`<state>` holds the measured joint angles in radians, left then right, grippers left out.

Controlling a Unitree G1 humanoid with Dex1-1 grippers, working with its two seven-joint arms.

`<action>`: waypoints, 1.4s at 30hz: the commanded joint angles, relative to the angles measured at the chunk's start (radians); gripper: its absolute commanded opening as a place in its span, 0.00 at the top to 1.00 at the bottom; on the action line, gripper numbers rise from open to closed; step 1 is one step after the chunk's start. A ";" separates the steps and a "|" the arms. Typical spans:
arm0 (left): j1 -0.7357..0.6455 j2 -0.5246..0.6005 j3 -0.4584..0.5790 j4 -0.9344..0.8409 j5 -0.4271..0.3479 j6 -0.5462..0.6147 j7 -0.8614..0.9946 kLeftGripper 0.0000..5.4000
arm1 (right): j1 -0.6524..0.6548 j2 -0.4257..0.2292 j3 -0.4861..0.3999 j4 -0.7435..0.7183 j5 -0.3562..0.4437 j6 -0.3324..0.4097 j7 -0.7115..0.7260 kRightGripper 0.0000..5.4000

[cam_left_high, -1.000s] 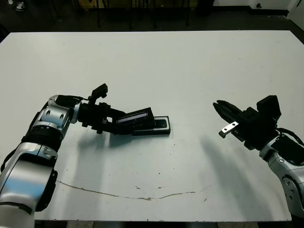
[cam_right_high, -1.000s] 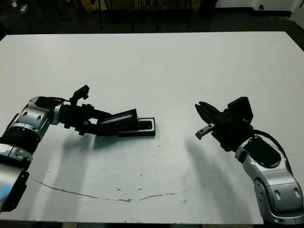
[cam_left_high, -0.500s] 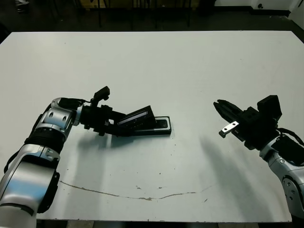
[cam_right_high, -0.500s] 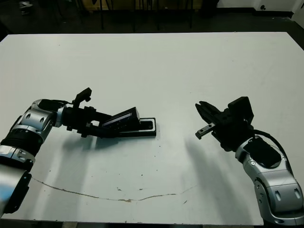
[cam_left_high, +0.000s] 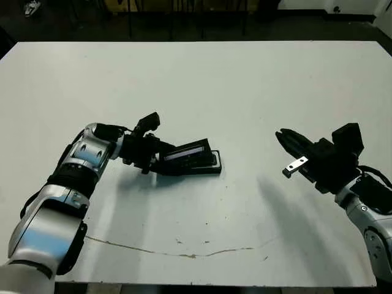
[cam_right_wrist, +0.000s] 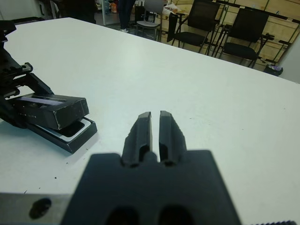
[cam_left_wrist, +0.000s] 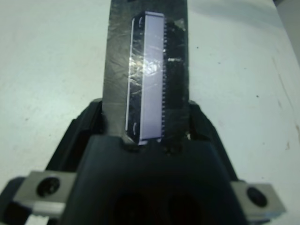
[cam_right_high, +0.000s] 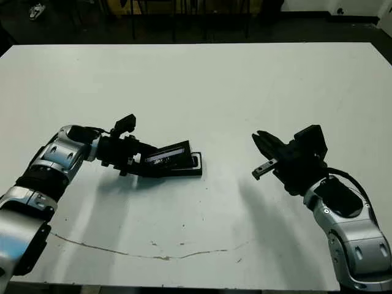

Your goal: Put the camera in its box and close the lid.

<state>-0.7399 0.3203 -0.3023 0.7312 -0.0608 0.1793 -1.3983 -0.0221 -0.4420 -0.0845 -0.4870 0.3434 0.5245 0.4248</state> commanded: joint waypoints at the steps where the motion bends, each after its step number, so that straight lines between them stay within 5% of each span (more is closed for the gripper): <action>1: 0.031 -0.022 -0.046 -0.006 0.024 0.019 -0.016 0.48 | 0.018 0.000 -0.006 0.009 0.008 0.013 0.003 1.00; 42: -0.073 -0.227 -0.196 0.173 0.181 -0.084 0.033 0.48 | 0.007 -0.003 -0.018 0.011 0.021 0.026 0.011 1.00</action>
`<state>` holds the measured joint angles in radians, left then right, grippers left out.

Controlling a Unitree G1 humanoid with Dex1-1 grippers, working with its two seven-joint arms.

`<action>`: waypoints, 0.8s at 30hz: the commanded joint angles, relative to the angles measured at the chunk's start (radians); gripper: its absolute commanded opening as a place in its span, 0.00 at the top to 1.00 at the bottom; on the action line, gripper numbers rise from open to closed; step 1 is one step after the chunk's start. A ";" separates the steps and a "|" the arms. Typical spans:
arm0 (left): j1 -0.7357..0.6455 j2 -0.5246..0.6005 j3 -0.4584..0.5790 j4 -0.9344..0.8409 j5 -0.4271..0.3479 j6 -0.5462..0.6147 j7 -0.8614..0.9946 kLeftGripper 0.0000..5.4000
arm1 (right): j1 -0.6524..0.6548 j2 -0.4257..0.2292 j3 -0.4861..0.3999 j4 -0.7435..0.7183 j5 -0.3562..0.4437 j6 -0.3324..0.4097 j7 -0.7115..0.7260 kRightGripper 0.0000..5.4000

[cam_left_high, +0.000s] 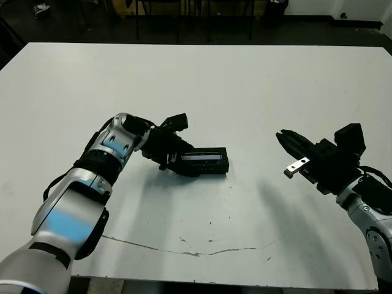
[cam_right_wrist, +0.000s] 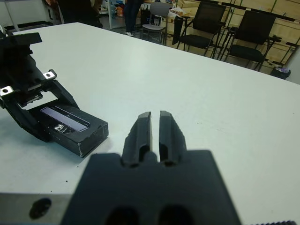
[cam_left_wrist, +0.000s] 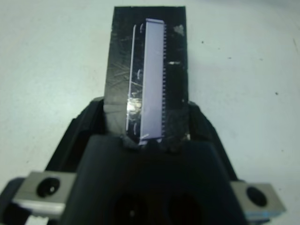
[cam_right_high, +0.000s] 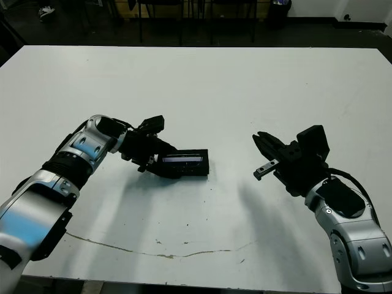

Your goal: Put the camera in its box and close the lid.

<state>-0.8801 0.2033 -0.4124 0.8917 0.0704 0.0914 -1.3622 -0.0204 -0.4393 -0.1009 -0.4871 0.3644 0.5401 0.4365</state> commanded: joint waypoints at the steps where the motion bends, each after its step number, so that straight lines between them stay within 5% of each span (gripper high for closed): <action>1: 0.068 -0.105 -0.090 0.005 0.056 -0.008 -0.001 0.48 | 0.004 -0.005 -0.002 0.012 0.004 0.014 0.000 1.00; 7: 0.074 -0.067 -0.110 -0.056 0.102 0.016 0.034 0.48 | 0.000 -0.008 -0.001 0.002 0.001 0.024 -0.005 1.00; 14: 0.119 0.007 -0.084 -0.077 0.092 -0.106 0.060 0.25 | 0.006 -0.003 -0.005 0.002 0.010 0.020 -0.001 1.00; 22: 0.148 0.083 -0.060 -0.069 0.071 -0.089 0.061 0.00 | 0.011 -0.003 -0.003 0.002 0.000 0.013 -0.002 1.00; 24: 0.162 0.106 -0.047 -0.060 0.057 -0.107 0.054 0.00 | 0.014 -0.003 -0.003 -0.003 -0.003 0.015 -0.007 1.00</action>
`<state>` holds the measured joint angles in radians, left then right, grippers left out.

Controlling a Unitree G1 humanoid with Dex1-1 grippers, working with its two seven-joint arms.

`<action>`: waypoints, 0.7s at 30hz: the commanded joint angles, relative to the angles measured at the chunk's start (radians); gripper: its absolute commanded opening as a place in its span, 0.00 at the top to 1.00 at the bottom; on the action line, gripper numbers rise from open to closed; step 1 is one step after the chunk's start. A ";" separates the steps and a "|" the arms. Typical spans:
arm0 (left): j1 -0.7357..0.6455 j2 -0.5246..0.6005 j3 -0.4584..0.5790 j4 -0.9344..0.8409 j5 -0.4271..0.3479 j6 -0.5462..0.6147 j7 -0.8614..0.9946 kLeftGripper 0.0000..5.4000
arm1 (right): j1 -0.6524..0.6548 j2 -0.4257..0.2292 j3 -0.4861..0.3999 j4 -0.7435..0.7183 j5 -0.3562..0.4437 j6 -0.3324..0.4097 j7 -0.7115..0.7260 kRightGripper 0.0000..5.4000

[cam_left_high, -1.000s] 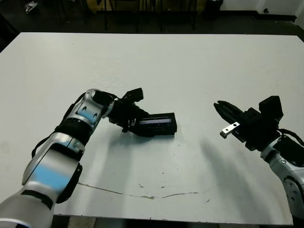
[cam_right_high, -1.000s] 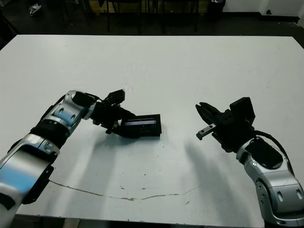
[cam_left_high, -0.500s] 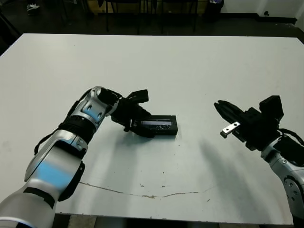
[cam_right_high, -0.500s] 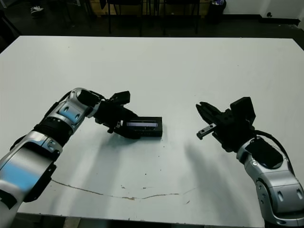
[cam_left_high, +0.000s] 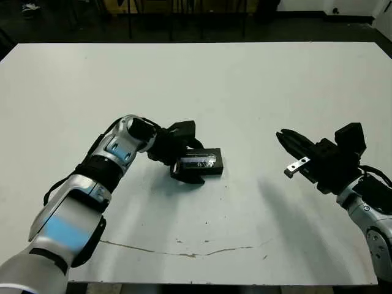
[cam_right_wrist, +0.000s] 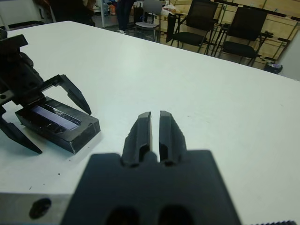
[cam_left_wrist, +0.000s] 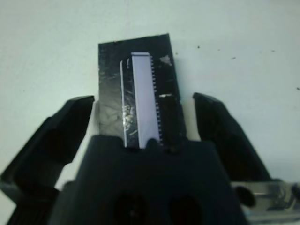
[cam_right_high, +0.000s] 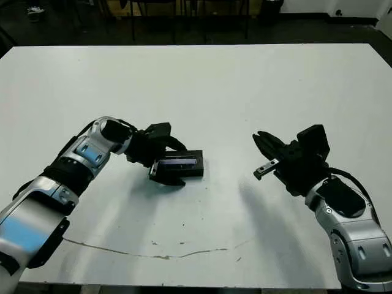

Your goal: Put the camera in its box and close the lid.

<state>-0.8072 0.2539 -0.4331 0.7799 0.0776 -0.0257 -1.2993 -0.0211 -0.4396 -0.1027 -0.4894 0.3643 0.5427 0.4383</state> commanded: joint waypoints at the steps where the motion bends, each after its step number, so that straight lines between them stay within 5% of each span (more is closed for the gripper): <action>1: 0.099 0.073 -0.026 0.051 0.055 -0.032 0.001 0.00 | 0.015 -0.003 -0.001 -0.005 -0.003 0.017 -0.011 1.00; 14: 0.229 0.298 0.094 0.021 -0.028 -0.211 0.010 0.00 | 0.014 -0.001 -0.003 0.005 0.007 0.005 -0.005 1.00; 21: 0.353 0.464 0.199 -0.218 -0.141 -0.045 -0.050 0.00 | 0.014 0.000 0.001 -0.002 0.003 0.010 -0.015 1.00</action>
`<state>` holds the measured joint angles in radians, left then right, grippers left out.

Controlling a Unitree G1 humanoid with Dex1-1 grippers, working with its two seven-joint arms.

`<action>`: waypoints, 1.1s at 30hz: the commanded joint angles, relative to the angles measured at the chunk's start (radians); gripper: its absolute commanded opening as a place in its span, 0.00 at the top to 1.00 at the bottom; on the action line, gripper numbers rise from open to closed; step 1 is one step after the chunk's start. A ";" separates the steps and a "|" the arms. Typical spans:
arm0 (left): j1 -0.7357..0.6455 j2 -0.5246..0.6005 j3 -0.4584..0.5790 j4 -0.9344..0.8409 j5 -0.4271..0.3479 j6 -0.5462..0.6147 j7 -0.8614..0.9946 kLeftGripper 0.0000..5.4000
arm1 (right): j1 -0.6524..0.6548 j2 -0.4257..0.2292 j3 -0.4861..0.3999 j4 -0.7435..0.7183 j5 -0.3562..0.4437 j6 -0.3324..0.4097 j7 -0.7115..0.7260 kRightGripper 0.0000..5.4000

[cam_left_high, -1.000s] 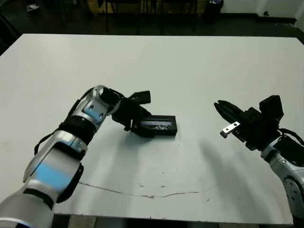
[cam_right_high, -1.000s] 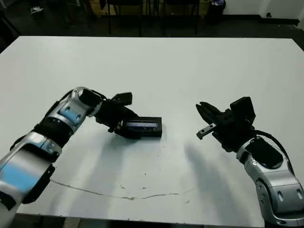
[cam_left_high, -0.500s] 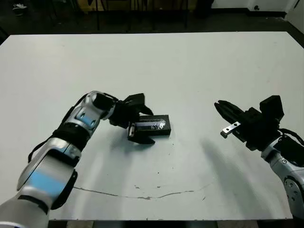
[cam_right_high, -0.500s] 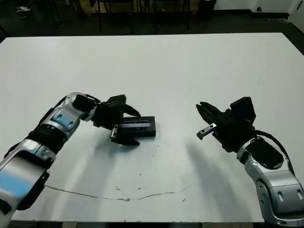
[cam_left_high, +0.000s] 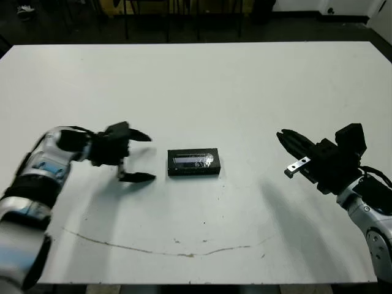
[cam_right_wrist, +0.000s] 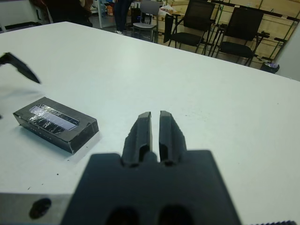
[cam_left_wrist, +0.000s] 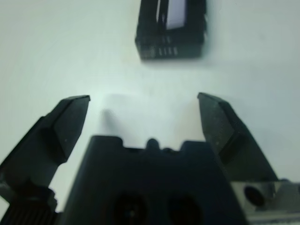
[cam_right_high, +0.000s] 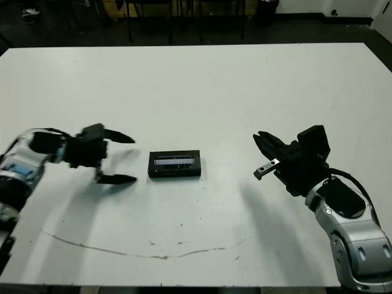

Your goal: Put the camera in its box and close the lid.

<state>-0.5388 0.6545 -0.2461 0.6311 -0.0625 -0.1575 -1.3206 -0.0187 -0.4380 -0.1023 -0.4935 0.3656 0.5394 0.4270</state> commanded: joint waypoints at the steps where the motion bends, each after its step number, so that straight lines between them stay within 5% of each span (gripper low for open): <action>1: 0.099 0.079 0.028 -0.105 -0.019 0.115 -0.035 0.00 | 0.011 -0.002 0.001 0.001 0.001 0.015 -0.005 1.00; 8: 0.127 0.146 0.110 -0.400 -0.073 0.327 0.019 0.00 | 0.007 0.001 0.006 0.003 0.001 0.021 -0.009 1.00; 15: 0.251 -0.182 0.262 -0.776 -0.206 0.577 0.554 0.15 | 0.015 0.014 0.013 0.010 -0.012 0.002 -0.020 1.00; 24: 0.381 -0.592 0.065 -1.001 -0.121 0.677 1.052 0.48 | 0.036 0.048 0.014 -0.001 -0.017 0.007 -0.060 1.00; 33: 0.439 -0.734 -0.118 -0.922 -0.011 0.774 1.245 0.79 | 0.047 0.052 0.011 -0.012 -0.019 0.008 -0.065 1.00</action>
<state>-0.1237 -0.0733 -0.3511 -0.3221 -0.0953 0.5973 -0.0985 0.0154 -0.3881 -0.0895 -0.5062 0.3438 0.5345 0.3675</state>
